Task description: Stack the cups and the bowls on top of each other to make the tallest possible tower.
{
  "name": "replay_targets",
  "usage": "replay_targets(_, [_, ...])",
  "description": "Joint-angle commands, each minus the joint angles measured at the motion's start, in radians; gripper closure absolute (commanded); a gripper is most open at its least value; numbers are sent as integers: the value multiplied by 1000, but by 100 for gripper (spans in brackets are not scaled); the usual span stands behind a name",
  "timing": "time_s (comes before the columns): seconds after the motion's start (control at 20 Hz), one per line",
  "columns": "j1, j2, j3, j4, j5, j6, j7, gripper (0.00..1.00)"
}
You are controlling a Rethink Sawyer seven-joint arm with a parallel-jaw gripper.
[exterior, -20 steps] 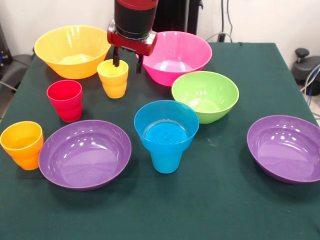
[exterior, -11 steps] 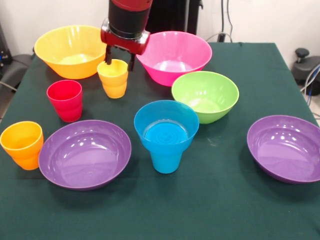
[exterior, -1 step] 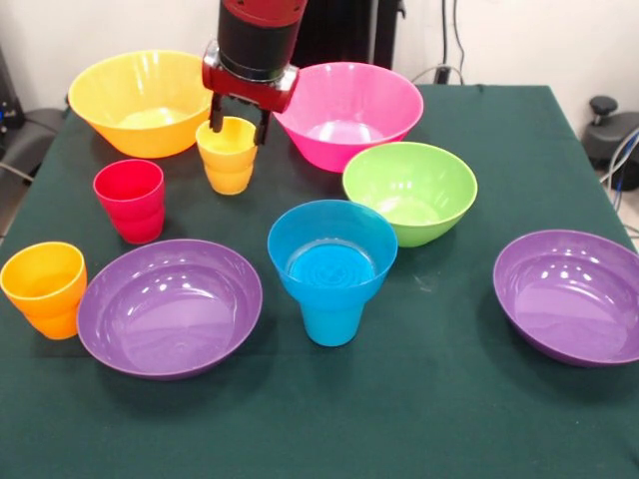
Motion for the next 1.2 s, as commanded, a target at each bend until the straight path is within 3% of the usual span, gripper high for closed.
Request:
replay_targets(0.05, [23, 138, 0, 62, -74, -143, 28, 0])
replay_targets(0.55, [11, 119, 33, 69, -15, -124, -20, 0])
replay_targets(1.2, [-27, -2, 69, 115, 64, 58, -130, 0])
